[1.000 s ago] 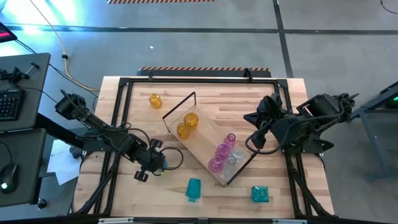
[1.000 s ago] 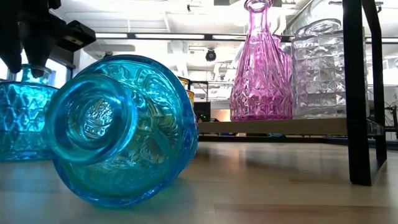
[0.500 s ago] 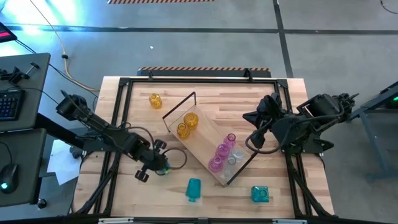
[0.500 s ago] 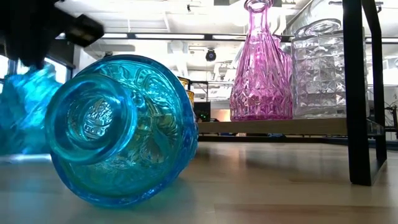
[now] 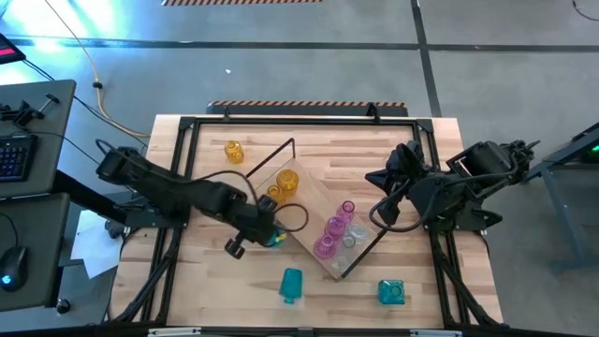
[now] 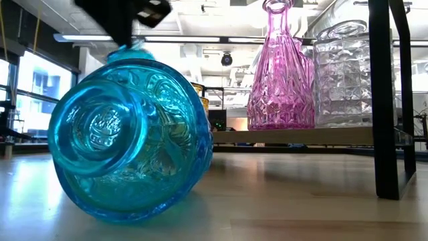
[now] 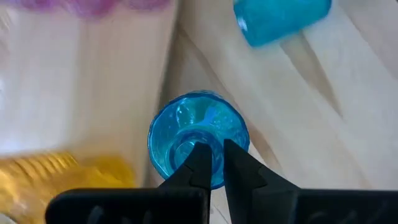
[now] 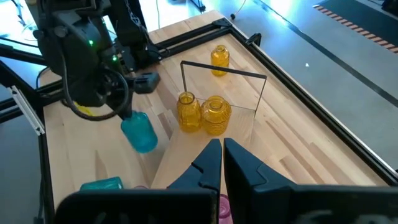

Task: Sort vases onto shelf
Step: Put the left blue crystal vase on the shelf

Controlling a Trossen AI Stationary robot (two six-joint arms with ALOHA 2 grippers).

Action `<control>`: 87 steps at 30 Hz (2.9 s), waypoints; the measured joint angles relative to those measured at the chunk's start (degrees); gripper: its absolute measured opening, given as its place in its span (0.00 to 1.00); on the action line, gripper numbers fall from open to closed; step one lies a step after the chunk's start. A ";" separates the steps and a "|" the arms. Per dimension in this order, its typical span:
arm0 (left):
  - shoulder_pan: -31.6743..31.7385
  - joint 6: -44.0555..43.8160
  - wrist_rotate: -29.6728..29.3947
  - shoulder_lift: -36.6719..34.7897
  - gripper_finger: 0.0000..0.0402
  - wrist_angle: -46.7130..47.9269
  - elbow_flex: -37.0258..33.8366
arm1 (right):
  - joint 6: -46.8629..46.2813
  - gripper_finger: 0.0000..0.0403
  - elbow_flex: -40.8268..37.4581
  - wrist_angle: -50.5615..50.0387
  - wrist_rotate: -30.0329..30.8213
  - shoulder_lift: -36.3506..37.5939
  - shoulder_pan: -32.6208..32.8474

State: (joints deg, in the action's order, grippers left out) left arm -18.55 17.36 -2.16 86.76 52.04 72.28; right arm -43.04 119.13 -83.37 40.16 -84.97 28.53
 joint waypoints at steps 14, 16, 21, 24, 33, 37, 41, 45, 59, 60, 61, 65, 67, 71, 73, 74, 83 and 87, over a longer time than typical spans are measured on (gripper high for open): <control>5.60 12.61 0.01 13.24 0.01 6.34 16.39 | 0.00 0.00 0.00 -0.41 -1.73 -0.11 0.00; 6.38 13.70 -0.28 12.98 0.01 6.60 16.60 | 0.00 0.00 0.00 -0.44 -1.87 -0.15 0.00; 8.65 13.76 0.03 13.13 0.01 7.91 16.47 | 0.02 0.00 0.00 -0.89 -2.32 -0.15 0.00; 9.32 14.28 0.00 13.15 0.01 8.35 16.45 | 0.02 0.00 0.00 -1.32 -2.41 -0.15 0.00; 10.15 14.80 -0.10 13.15 0.01 5.23 16.47 | 0.67 0.00 0.00 -1.31 -2.73 -0.15 0.00; 11.11 14.83 0.18 13.15 0.01 1.96 16.47 | 1.07 0.00 0.00 -1.31 -2.73 -0.15 0.00; 12.21 15.86 0.04 14.07 0.01 1.06 16.47 | 1.07 0.00 0.00 -1.31 -2.73 -0.15 0.00; 12.88 17.73 0.07 15.98 0.01 0.71 17.56 | 1.07 0.00 0.00 -1.29 -2.73 -0.15 0.00; 17.43 23.54 3.00 24.57 0.01 7.17 30.51 | 1.02 0.00 0.02 -1.60 -2.71 -0.15 0.00; 17.90 24.20 3.00 24.73 0.01 7.85 30.63 | 1.00 0.00 0.02 -1.62 -2.71 -0.15 0.00; 18.31 24.81 2.98 24.78 0.01 8.24 30.68 | 1.00 0.00 0.02 -1.62 -2.71 -0.15 0.01; 19.53 26.23 3.01 24.61 0.01 7.69 30.85 | 1.03 0.00 0.02 -1.63 -2.71 -0.15 0.00; 20.16 26.37 3.01 24.61 0.01 8.02 30.85 | 1.09 0.00 0.02 -1.66 -2.71 -0.15 0.00; 20.68 26.78 2.97 24.61 0.01 7.78 30.85 | 1.94 0.00 0.02 -1.66 -2.33 -0.15 0.00; 20.83 26.86 3.11 24.61 0.01 7.28 30.85 | 1.94 0.00 0.02 -1.66 -2.27 -0.15 0.00; 20.83 26.85 3.09 24.61 0.01 6.58 30.85 | 1.94 0.00 0.02 -1.66 -2.26 -0.15 0.00; 21.03 26.37 3.09 24.61 0.03 4.69 30.85 | 1.53 0.00 0.02 -1.66 -2.25 -0.15 0.00; 21.03 26.20 3.09 24.61 0.08 4.67 30.85 | 1.49 0.00 0.02 -1.66 -2.25 -0.15 0.00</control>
State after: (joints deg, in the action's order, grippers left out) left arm 2.48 43.56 0.93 111.37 56.71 103.13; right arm -41.55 119.15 -85.03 37.91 -85.12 28.53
